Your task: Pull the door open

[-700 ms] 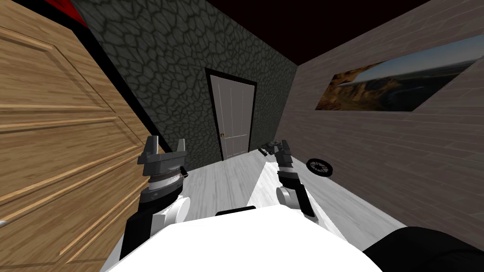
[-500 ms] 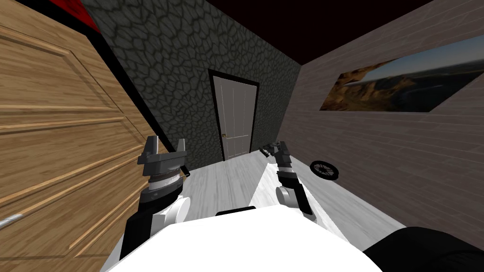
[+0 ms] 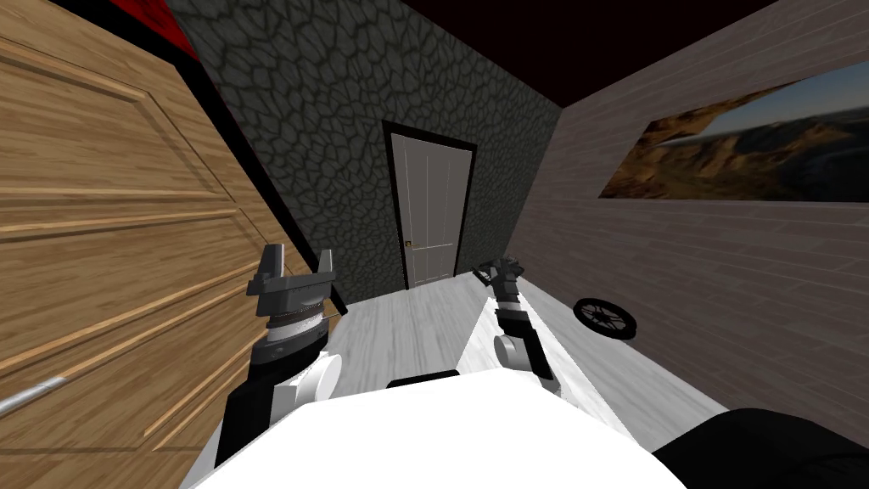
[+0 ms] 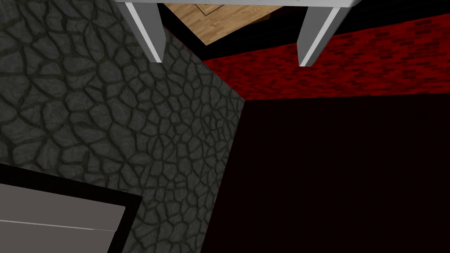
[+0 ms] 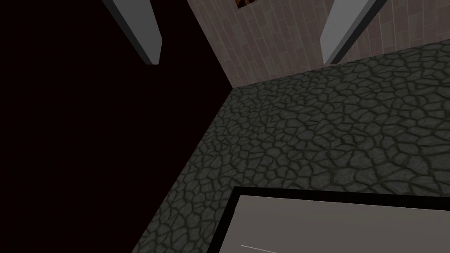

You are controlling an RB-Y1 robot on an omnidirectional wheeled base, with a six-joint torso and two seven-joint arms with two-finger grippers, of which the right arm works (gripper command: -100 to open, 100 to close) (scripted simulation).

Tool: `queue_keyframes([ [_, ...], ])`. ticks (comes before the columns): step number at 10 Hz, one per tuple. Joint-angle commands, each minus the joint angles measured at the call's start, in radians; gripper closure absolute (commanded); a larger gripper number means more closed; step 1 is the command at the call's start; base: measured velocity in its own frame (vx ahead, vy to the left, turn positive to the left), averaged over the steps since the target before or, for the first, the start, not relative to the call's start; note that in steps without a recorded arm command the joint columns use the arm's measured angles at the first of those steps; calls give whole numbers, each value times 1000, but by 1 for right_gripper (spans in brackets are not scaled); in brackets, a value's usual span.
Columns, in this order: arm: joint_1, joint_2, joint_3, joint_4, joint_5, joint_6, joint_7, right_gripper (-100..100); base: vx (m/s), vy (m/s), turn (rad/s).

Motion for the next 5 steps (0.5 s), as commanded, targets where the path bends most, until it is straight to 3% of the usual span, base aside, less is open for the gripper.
queue_keyframes([
  [1,-9,-6,-7,31,-3,-7,-6,-100,72,33,98],
  [5,-38,-19,-23,126,-9,-33,-18,-100,82,31,123],
])
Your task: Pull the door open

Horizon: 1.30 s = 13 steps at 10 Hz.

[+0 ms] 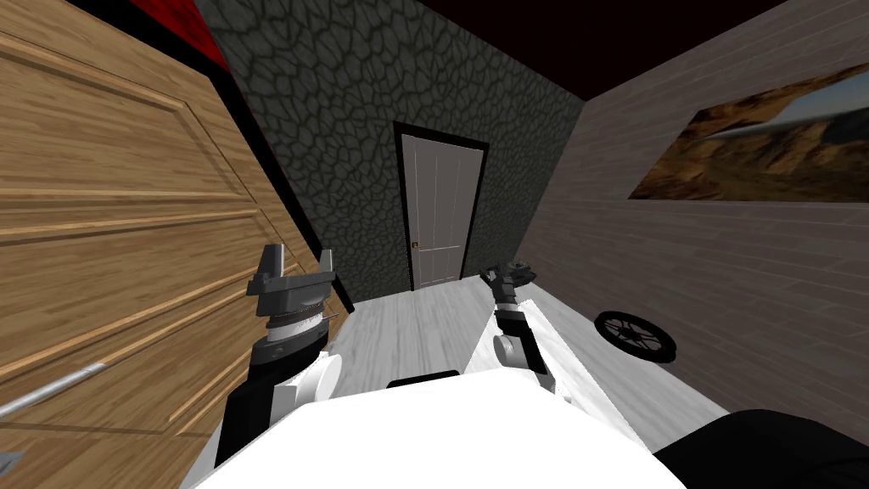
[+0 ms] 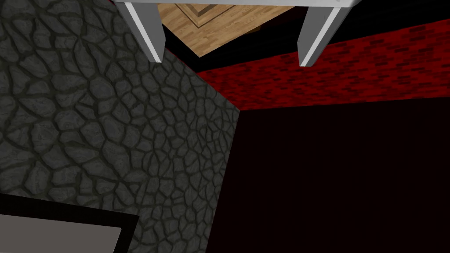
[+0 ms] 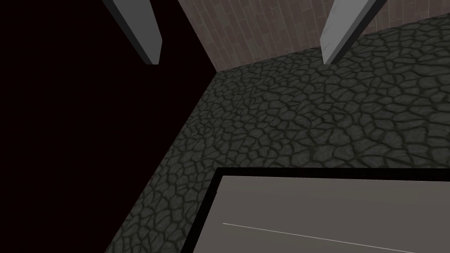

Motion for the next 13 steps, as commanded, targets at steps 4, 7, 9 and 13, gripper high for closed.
queue_keyframes([
  [4,-36,-16,-21,124,-8,-35,-16,-100,102,28,136],
  [7,-64,-27,-37,214,-13,-59,-28,-100,106,26,154],
  [9,-83,-35,-47,276,-17,-76,-37,-100,114,31,159],
  [13,-122,-51,-70,406,-25,-112,-54,-100,109,24,166],
])
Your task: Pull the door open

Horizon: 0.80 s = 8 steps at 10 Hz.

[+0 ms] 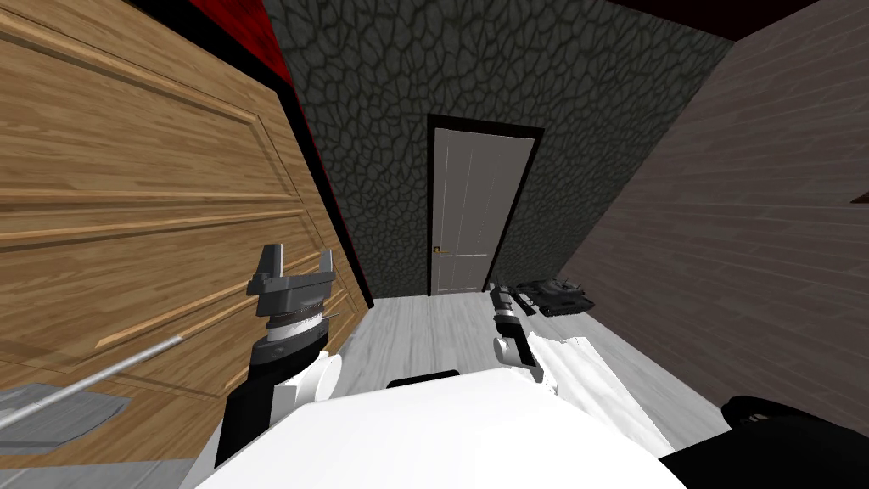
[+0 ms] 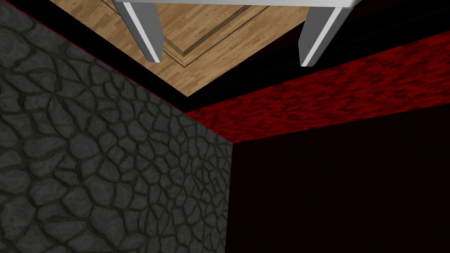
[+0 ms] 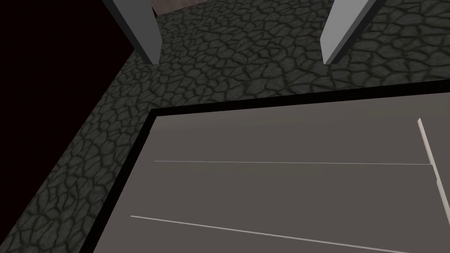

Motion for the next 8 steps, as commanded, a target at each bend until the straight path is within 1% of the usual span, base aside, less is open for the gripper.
queue_keyframes([
  [1,-12,-7,-10,47,-4,-12,-9,-100,112,32,173],
  [5,-52,-23,-33,175,-13,-49,-27,-100,113,10,171],
  [6,-52,-23,-33,181,-13,-49,-27,-100,80,10,55],
  [7,-63,-27,-39,215,-15,-59,-32,-100,67,20,86],
  [8,-73,-31,-45,242,-17,-68,-36,-100,84,9,170],
])
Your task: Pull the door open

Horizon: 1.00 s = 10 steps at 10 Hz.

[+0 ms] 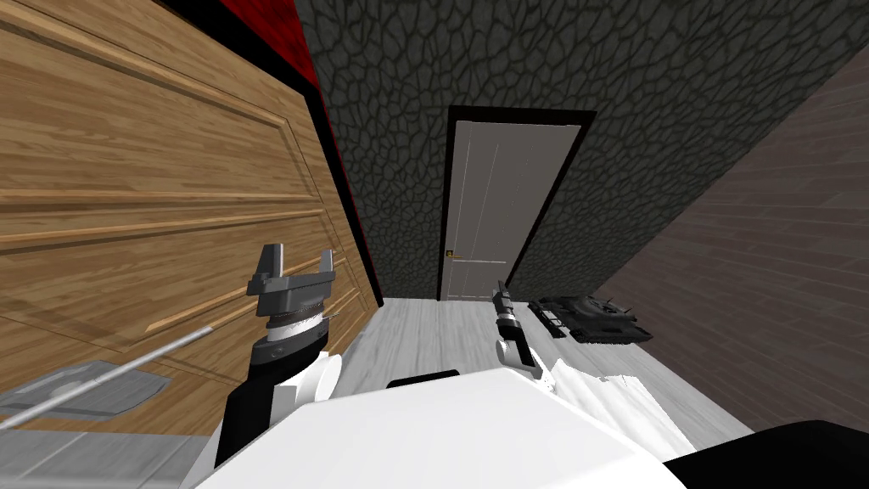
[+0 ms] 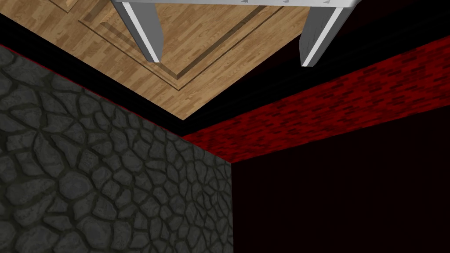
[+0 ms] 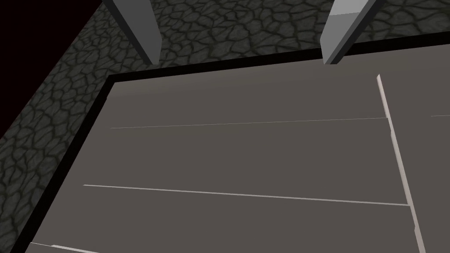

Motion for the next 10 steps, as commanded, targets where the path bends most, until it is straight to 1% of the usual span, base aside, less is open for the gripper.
queue_keyframes([
  [1,-8,-1,-2,34,0,-15,-3,-100,63,2,78],
  [4,-38,-12,-20,134,-7,-42,-16,-100,94,7,154],
  [5,-48,-16,-25,159,-9,-51,-21,-100,114,6,179],
  [6,-48,-16,-25,166,-9,-51,-21,-100,75,1,45],
  [7,-58,-19,-31,199,-11,-60,-25,-100,64,3,78],
  [8,-68,-23,-37,232,-13,-69,-30,-100,83,6,196],
  [9,-68,-23,-37,232,-13,-69,-30,-100,68,-2,59],
  [10,-77,-26,-42,263,-15,-78,-34,-100,63,-5,85],
])
